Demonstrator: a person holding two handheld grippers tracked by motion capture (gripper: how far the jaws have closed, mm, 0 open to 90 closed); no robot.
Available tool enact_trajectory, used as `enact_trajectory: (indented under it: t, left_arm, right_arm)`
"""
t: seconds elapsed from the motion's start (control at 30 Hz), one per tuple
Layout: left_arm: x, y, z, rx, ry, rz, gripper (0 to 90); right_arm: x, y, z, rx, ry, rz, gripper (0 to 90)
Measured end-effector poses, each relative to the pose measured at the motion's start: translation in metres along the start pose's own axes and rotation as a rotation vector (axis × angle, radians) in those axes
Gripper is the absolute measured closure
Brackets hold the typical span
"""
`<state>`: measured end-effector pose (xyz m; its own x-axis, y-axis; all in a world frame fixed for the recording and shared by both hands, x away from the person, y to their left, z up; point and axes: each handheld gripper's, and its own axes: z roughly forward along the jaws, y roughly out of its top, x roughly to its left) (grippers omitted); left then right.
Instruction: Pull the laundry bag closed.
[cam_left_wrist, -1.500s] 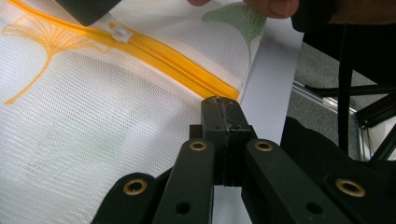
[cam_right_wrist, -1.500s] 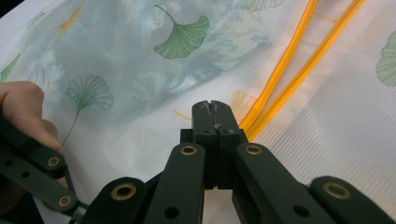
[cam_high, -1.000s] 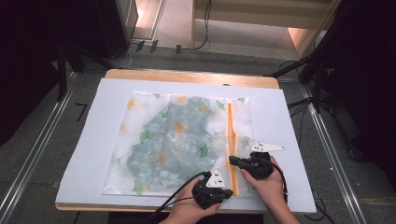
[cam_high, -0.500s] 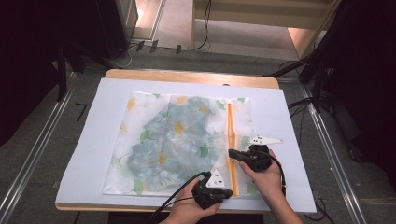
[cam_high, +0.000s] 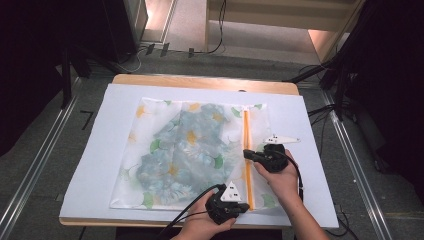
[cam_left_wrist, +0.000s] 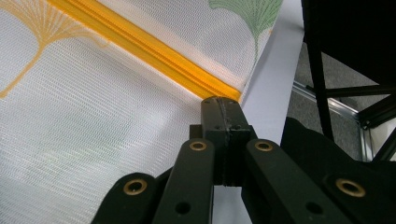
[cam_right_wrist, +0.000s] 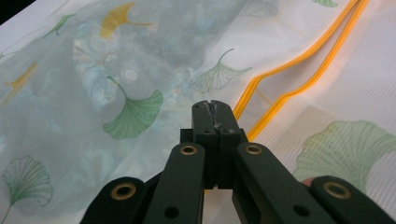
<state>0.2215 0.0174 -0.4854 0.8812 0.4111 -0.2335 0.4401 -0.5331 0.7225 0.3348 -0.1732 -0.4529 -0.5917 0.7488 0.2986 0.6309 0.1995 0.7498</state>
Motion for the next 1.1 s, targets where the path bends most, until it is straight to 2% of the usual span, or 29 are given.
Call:
enact_trajectory:
  t: [0.2, 0.53, 1.1]
  left_arm:
    - [0.000, 0.000, 0.000, 0.000, 0.001, 0.001, 90.0]
    - [0.000, 0.000, 0.000, 0.000, 0.002, 0.000, 90.0]
    - [0.000, 0.000, 0.000, -0.003, 0.001, -0.001, 90.0]
  right_arm:
    - [-0.005, 0.009, 0.006, 0.002, -0.024, -0.009, 90.0]
    - [-0.017, 0.024, 0.011, -0.008, -0.048, 0.014, 90.0]
    - [-0.034, 0.061, 0.026, -0.013, -0.097, 0.029, 90.0]
